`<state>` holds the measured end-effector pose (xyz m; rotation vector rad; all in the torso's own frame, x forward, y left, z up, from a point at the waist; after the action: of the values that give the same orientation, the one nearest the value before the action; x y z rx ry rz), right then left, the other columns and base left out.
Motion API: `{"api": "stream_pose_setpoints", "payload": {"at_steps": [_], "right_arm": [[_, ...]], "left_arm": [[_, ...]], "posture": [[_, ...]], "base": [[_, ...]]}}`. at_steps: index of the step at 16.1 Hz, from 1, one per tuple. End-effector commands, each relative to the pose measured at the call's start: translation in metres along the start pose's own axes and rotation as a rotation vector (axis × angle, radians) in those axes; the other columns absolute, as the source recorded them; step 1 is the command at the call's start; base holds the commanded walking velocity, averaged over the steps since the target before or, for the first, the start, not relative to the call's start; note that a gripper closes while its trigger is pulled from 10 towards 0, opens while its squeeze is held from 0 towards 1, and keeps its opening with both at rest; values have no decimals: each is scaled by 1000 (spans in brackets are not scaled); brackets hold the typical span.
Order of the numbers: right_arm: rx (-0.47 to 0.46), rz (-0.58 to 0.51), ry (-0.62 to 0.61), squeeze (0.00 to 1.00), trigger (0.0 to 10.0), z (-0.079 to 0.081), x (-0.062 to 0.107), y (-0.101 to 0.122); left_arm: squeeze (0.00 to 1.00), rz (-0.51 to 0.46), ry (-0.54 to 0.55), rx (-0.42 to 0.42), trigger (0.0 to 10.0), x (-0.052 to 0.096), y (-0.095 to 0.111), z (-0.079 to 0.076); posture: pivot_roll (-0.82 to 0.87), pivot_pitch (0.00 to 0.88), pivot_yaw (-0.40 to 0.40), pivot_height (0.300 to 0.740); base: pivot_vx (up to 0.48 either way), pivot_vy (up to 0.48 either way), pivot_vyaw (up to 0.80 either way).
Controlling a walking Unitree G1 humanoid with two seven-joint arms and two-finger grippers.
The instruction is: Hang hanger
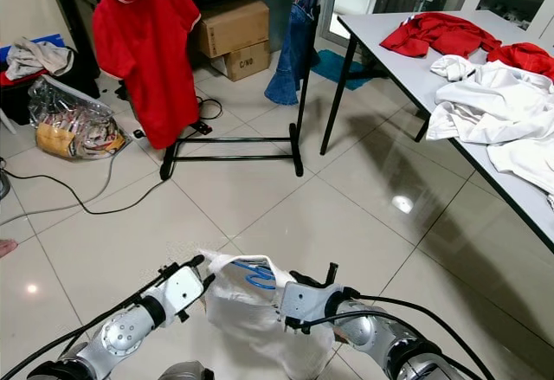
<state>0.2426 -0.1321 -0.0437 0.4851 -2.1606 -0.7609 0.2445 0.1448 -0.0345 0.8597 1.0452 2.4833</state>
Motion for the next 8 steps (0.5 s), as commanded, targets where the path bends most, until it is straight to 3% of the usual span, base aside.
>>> {"api": "stream_pose_setpoints", "payload": {"at_steps": [1, 6, 7, 8], "right_arm": [[10, -21, -9, 0, 10000, -6, 0, 2], [-9, -1, -6, 0, 10000, -15, 8, -6], [-7, -4, 0, 0, 10000, -16, 9, -7], [1, -12, 18, 0, 10000, -15, 11, -7]], "left_arm": [[1000, -9, -33, -35, 10000, 1, 0, 2], [1000, -9, -35, -135, 10000, 1, -2, 16], [0, -4, -26, -142, 10000, 1, -2, 19], [0, -4, -23, -143, 10000, 1, -2, 22]], "posture": [[181, 15, -21, 740], [178, 13, -14, 740], [178, 13, -14, 740], [178, 13, -13, 740]], "base": [[0, 0, 0], [0, 0, 0], [0, 0, 0], [0, 0, 0]]}}
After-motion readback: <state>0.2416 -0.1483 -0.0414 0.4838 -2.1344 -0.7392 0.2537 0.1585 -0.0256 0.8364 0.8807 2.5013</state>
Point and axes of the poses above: a point about 5 cm out from each wrist's last joint towards the gripper, its own x axis pointing back from the gripper into the wrist, its own y axis along the axis of the wrist's last joint, z = x × y, the point moved 2 cm from there along -x, pointing out of the wrist towards the gripper, and after that the axes turned 6 degrees about -x, right-handed, at the moved point
